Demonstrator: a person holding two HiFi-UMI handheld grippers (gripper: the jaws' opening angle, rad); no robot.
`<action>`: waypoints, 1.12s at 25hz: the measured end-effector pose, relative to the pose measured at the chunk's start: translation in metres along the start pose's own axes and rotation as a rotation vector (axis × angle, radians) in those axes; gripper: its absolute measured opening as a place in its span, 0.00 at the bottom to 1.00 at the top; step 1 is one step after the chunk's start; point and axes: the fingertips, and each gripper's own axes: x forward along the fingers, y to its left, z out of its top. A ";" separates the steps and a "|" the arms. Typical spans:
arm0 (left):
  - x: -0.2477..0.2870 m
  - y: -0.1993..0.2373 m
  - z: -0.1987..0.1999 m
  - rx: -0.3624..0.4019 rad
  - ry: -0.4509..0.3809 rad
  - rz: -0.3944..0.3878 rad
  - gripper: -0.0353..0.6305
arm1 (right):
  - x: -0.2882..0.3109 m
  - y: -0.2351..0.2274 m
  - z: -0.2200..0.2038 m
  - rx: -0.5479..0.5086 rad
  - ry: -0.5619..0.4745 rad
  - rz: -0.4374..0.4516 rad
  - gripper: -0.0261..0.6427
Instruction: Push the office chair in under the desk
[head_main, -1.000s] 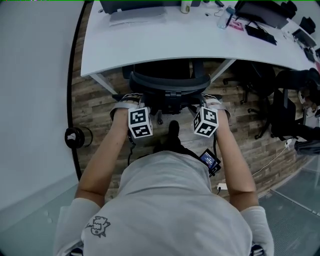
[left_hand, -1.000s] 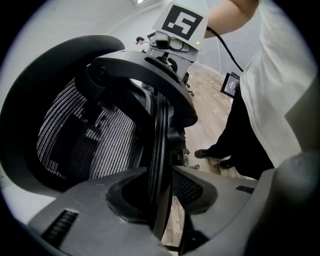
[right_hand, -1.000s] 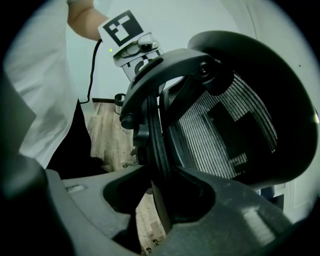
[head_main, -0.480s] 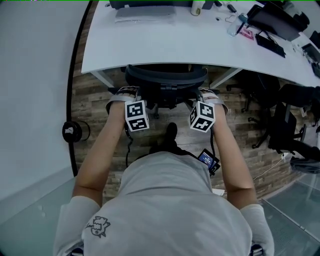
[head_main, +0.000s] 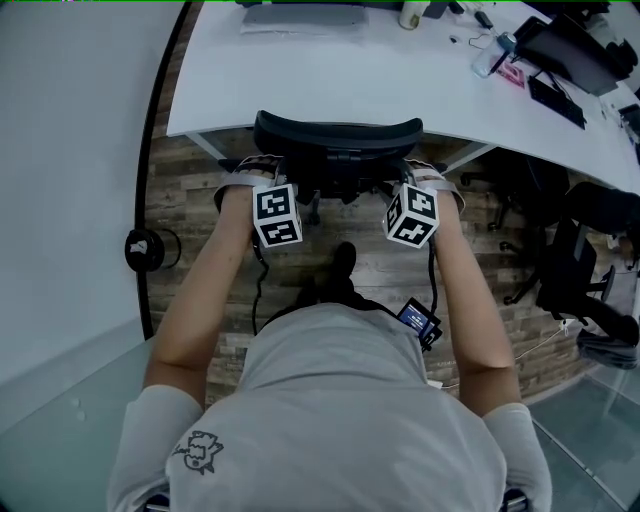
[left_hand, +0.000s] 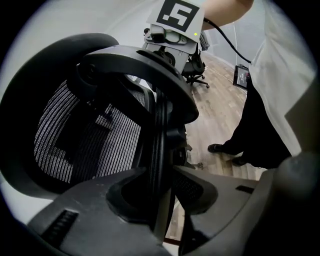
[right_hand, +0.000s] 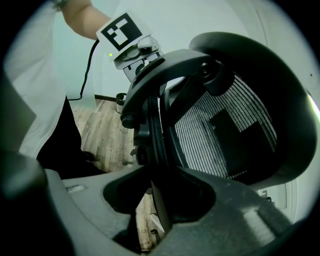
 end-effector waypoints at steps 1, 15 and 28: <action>0.001 0.002 -0.001 -0.003 0.001 0.001 0.24 | 0.001 -0.003 0.000 -0.003 -0.002 -0.001 0.25; 0.005 0.009 -0.001 -0.005 0.002 0.044 0.26 | 0.005 -0.011 0.001 0.038 -0.021 -0.018 0.33; -0.099 0.020 0.021 -0.402 -0.349 0.177 0.28 | -0.075 -0.005 0.043 0.431 -0.250 -0.136 0.37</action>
